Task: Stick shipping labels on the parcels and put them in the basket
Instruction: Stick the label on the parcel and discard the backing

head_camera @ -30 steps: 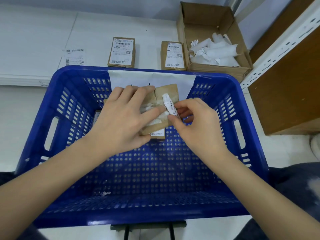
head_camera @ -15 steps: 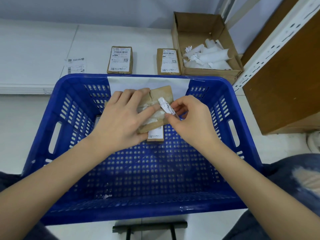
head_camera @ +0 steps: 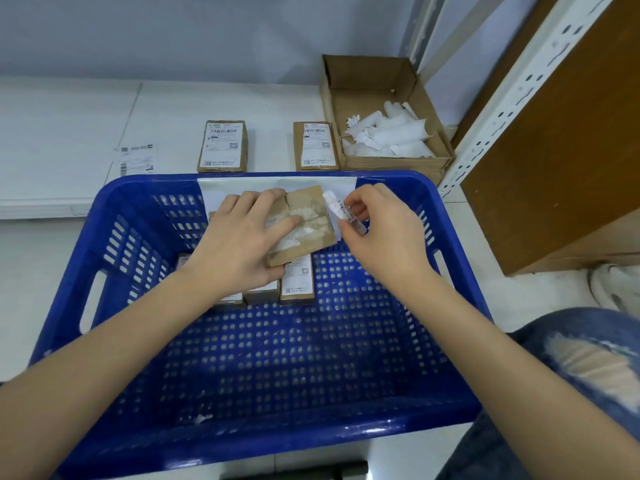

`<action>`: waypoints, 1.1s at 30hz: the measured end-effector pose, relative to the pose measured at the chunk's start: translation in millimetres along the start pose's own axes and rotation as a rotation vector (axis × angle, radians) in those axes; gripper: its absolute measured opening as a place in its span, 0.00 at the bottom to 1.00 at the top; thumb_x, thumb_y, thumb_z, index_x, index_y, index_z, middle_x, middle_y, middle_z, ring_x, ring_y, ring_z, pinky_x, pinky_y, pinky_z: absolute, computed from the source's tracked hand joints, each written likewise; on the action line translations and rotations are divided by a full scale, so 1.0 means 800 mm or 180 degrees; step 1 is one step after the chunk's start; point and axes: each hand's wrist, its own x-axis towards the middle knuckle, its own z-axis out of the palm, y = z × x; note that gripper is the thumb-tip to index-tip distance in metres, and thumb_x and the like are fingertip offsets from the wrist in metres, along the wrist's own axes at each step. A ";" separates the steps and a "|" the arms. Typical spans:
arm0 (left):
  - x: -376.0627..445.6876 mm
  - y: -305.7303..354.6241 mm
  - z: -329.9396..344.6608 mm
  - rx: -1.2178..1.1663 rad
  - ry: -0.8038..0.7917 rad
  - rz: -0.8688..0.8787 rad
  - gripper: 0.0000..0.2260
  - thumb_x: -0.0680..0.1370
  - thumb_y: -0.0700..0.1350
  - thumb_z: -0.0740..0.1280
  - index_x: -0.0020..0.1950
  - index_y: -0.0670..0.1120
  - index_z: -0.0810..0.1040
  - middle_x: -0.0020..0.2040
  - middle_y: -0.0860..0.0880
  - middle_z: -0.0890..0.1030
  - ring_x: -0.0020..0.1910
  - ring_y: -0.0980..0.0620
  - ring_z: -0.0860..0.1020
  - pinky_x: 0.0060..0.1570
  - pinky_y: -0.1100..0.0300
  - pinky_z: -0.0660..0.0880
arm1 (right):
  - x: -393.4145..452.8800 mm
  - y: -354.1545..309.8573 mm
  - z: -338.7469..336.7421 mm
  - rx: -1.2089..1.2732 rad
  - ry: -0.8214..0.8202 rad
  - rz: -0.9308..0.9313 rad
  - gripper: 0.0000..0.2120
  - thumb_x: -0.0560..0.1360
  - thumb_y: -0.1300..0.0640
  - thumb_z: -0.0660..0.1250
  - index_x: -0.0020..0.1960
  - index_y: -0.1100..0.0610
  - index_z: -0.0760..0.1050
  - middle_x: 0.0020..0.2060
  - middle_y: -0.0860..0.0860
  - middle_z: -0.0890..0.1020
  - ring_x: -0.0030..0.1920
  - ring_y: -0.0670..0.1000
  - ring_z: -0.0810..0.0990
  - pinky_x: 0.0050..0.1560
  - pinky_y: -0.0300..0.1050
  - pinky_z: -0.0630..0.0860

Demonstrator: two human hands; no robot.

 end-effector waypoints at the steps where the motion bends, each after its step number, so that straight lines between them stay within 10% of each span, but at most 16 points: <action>1: 0.008 0.001 0.002 -0.0013 -0.0016 -0.0003 0.34 0.57 0.53 0.80 0.61 0.45 0.79 0.61 0.36 0.75 0.53 0.36 0.76 0.50 0.46 0.73 | 0.006 0.004 -0.005 -0.0055 0.0014 0.0036 0.10 0.74 0.56 0.68 0.55 0.55 0.75 0.50 0.48 0.77 0.48 0.49 0.77 0.46 0.50 0.77; 33: 0.233 -0.080 0.074 -0.0251 0.0441 -0.0101 0.32 0.56 0.51 0.79 0.59 0.48 0.79 0.59 0.39 0.75 0.48 0.38 0.76 0.48 0.49 0.72 | 0.307 0.188 0.058 -0.1100 -0.0436 0.1038 0.13 0.76 0.51 0.67 0.57 0.57 0.75 0.51 0.54 0.80 0.52 0.54 0.78 0.42 0.43 0.69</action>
